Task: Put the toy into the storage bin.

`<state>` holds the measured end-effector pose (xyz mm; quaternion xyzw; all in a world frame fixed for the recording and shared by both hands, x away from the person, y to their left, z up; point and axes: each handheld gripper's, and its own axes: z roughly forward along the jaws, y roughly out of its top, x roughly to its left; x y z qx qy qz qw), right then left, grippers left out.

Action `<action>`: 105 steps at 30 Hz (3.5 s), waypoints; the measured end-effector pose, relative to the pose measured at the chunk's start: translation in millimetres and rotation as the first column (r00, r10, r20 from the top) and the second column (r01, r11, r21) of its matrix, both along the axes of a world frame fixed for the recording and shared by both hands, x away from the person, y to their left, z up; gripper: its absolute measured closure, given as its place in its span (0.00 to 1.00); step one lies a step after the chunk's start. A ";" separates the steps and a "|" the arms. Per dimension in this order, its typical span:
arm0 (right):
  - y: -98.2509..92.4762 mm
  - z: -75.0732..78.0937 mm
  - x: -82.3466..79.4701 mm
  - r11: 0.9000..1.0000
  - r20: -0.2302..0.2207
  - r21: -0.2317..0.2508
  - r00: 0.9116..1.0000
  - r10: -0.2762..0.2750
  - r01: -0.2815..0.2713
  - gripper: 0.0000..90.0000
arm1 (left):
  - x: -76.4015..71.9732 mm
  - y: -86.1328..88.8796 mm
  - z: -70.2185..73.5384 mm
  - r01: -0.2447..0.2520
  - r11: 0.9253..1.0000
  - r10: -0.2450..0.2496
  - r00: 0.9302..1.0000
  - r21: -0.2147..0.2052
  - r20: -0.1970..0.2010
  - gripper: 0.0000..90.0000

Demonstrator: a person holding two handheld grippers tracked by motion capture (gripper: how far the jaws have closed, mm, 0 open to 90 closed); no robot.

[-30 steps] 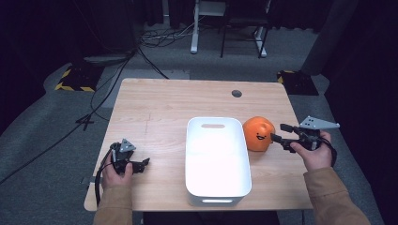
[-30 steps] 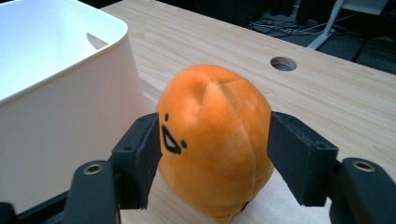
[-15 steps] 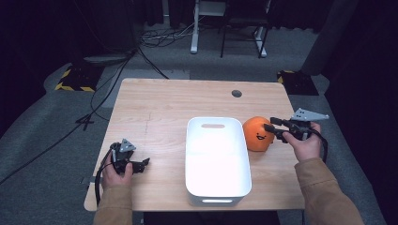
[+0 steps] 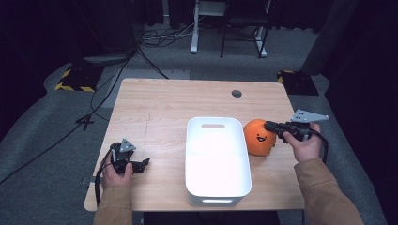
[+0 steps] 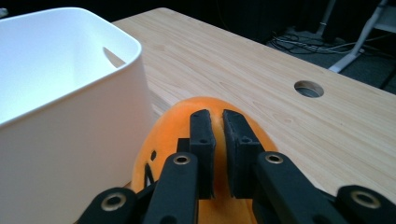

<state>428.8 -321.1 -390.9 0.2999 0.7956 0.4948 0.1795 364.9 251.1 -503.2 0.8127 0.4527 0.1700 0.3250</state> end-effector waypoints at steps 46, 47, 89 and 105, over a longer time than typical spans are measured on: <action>-14.1 115.1 -61.8 0.981 0.171 0.002 0.966 0.192 -0.195 0.93 | 0.0 0.1 0.1 0.000 1.000 0.000 1.000 0.002 0.001 0.15; -14.1 115.1 -61.8 0.981 0.171 0.002 0.966 0.192 -0.195 0.93 | 0.0 0.1 0.1 0.000 1.000 0.000 1.000 0.002 0.001 0.15; 56.7 147.8 -98.8 0.945 0.215 0.011 0.924 0.317 -0.327 0.93 | 0.1 0.1 -0.1 0.001 1.000 -0.001 1.000 -0.003 0.000 0.15; 94.9 131.6 -105.7 0.916 0.198 -0.004 0.897 0.395 -0.402 0.93 | 0.0 0.0 -0.2 0.000 1.000 0.000 1.000 -0.004 0.001 0.15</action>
